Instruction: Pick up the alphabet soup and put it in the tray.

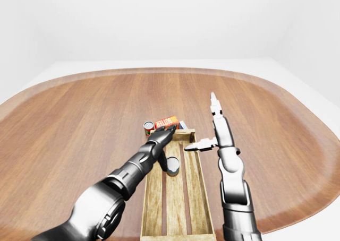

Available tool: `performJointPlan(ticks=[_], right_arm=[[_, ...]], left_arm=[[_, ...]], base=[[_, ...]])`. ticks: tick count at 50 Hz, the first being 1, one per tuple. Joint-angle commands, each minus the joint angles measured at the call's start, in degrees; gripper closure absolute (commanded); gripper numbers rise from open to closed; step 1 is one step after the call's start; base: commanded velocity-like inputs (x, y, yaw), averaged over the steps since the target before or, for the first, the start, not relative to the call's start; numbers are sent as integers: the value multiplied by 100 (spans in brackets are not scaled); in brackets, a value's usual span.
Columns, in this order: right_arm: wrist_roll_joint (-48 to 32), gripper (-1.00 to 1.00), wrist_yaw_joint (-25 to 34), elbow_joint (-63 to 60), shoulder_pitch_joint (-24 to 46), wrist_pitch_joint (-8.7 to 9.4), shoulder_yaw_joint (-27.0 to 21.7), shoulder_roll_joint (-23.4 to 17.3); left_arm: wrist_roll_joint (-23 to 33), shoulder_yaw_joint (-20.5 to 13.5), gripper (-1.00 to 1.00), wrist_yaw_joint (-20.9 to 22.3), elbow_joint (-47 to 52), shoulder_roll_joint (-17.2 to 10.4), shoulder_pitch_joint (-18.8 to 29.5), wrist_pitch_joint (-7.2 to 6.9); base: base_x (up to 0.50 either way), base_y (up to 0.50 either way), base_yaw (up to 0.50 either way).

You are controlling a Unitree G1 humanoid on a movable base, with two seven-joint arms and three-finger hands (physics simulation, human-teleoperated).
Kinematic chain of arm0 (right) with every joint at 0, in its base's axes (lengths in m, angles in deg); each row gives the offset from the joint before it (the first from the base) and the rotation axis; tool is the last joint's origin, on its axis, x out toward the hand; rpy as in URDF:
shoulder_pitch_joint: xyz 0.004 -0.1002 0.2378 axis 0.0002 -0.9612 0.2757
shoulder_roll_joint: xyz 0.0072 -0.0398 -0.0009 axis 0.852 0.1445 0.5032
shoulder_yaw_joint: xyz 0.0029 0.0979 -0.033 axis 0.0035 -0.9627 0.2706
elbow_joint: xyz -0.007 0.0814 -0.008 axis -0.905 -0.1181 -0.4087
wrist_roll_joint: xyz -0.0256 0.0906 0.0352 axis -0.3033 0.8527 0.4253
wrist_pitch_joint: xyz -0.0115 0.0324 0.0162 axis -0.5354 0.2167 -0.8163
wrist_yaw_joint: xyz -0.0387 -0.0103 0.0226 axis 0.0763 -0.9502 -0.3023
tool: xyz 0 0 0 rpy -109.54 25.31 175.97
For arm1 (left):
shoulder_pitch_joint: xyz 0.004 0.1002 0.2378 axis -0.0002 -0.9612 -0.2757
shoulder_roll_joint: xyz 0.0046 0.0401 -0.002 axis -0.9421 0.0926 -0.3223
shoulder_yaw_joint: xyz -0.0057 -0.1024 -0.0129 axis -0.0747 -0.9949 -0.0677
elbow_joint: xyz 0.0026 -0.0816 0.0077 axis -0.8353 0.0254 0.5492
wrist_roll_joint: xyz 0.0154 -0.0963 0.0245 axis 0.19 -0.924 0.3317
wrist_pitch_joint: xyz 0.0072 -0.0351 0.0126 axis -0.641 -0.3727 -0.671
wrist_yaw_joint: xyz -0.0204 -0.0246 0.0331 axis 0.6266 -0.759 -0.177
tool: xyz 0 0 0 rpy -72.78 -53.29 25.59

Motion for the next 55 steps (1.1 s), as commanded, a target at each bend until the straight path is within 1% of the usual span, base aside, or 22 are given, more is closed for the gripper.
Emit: performJointPlan(ticks=[1,7,14,15,20,27,34,55], right_arm=[[-38,-100,-24,119,61,0,32,2],[-41,-100,-27,127,81,0,48,6],[-60,-100,-31,149,84,0,66,11],[-60,-100,-31,149,84,0,66,12],[-84,-100,-42,194,113,0,95,18],[-107,-100,-41,216,132,0,123,29],[-116,-100,-47,218,104,0,131,43],[-180,-100,-67,173,75,0,226,119]], left_arm=[[-581,-94,-100,49,317,-194,84,9],[-762,-112,-100,138,538,-333,129,0],[-961,-131,-100,401,1184,-575,66,0],[-964,-127,-100,404,1193,-578,62,0],[-1048,-169,-100,689,1875,-802,-127,0],[-1150,-248,-100,1040,2864,-1030,-438,0],[-1363,-330,-100,1014,3136,-1163,-549,0],[-1815,-441,-100,889,3872,-1375,-1093,0]], base=[[0,0,0],[0,0,0],[0,0,0],[0,0,0],[0,0,0],[0,0,0],[0,0,0],[0,0,0]])
